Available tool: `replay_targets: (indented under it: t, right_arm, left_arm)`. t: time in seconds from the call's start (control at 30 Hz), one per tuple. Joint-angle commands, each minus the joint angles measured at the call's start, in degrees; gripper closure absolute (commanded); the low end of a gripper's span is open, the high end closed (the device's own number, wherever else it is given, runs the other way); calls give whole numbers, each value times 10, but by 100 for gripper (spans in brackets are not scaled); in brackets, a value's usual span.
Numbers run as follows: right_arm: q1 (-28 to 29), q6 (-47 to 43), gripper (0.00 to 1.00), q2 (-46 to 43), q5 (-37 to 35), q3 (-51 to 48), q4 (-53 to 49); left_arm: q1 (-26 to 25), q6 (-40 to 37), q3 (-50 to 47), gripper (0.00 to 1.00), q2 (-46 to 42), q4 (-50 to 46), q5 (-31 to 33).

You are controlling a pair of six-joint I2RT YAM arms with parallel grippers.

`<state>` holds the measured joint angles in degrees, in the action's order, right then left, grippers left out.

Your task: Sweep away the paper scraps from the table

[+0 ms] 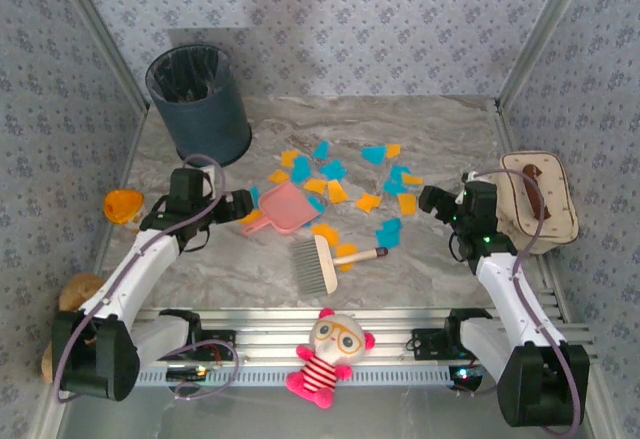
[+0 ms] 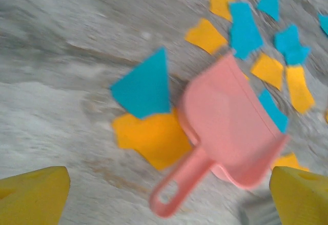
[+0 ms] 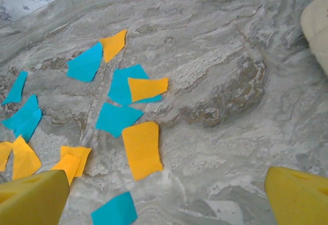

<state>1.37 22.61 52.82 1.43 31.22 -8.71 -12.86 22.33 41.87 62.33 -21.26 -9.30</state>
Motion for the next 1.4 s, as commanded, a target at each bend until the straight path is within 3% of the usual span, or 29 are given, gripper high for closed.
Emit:
replay_targets:
  t: [0.0, 0.33, 0.47, 0.63, 0.77, 0.9, 1.37]
  right_arm:
    - [5, 17, 0, 6, 31, -4, -21]
    - [10, 15, 0, 20, 62, -12, -15]
    - [11, 17, 0, 24, 64, -13, -19]
    - [11, 18, 0, 25, 48, -14, -25]
    - [12, 17, 0, 25, 38, -17, -30]
    - [10, 18, 0, 25, 29, -14, -36]
    - [3, 24, 0, 26, 12, -11, -61]
  left_arm:
    - [-45, -37, 32, 1, 13, -40, -27]
    - [-207, -137, 103, 1, 102, -54, -3]
    - [-268, -176, 148, 7, 148, -71, 5]
    - [-329, -235, 231, 22, 230, -133, 7]
    - [-366, -267, 276, 27, 283, -162, 16]
    - [-398, -284, 320, 40, 340, -186, 31]
    - [-456, -349, 392, 46, 446, -229, 39]
